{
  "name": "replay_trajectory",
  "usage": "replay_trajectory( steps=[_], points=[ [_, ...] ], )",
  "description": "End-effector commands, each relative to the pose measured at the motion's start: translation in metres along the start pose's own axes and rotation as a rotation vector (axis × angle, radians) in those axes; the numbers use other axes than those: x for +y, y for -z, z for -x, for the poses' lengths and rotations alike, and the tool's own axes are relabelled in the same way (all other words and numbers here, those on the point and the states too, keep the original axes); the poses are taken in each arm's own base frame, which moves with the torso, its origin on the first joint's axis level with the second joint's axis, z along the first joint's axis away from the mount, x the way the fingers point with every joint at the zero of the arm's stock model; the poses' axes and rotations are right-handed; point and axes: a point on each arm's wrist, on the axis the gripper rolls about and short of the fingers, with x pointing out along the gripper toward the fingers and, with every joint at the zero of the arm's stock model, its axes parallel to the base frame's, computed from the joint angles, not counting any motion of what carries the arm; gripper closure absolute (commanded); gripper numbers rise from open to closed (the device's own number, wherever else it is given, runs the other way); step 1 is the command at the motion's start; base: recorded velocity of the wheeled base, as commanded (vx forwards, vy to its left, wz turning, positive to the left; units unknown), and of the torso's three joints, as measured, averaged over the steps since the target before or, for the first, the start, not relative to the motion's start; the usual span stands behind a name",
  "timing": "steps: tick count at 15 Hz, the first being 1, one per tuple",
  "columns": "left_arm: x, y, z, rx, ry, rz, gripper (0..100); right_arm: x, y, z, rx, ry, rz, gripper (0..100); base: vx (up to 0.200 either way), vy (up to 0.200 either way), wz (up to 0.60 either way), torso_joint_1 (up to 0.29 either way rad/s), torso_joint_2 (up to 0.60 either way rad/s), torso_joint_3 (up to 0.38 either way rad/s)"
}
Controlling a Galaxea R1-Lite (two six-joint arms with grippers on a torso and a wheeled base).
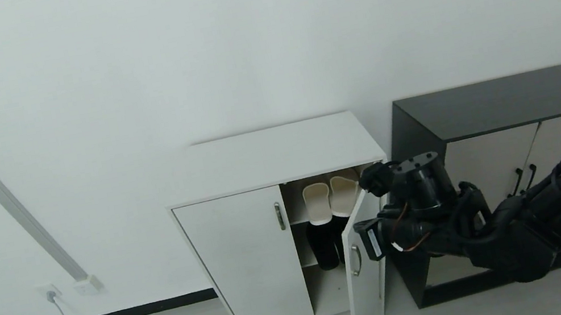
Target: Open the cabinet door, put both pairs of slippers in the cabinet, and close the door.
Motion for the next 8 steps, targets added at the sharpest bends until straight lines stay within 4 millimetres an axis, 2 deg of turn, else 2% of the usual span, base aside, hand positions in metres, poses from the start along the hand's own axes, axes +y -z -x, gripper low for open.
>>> replay_trajectory(
  steps=[1, 5, 8],
  points=[
    [0.0, 0.0, 0.0, 0.001, -0.001, -0.001, 100, -0.006, 0.01, 0.014, 0.011, 0.001, 0.038, 100, 0.0, 0.0, 0.0, 0.0, 0.0, 0.0],
    [0.0, 0.0, 0.0, 0.001, -0.001, -0.001, 100, -0.012, 0.047, 0.027, 0.061, 0.008, 0.063, 100, 0.2, 0.0, 0.0, -0.007, 0.0, 0.001],
    [0.0, 0.0, 0.0, -0.001, -0.002, 0.001, 100, -0.013, 0.064, 0.032, 0.083, 0.008, 0.063, 100, 0.2, 0.0, 0.0, 0.01, 0.01, -0.002]
  ],
)
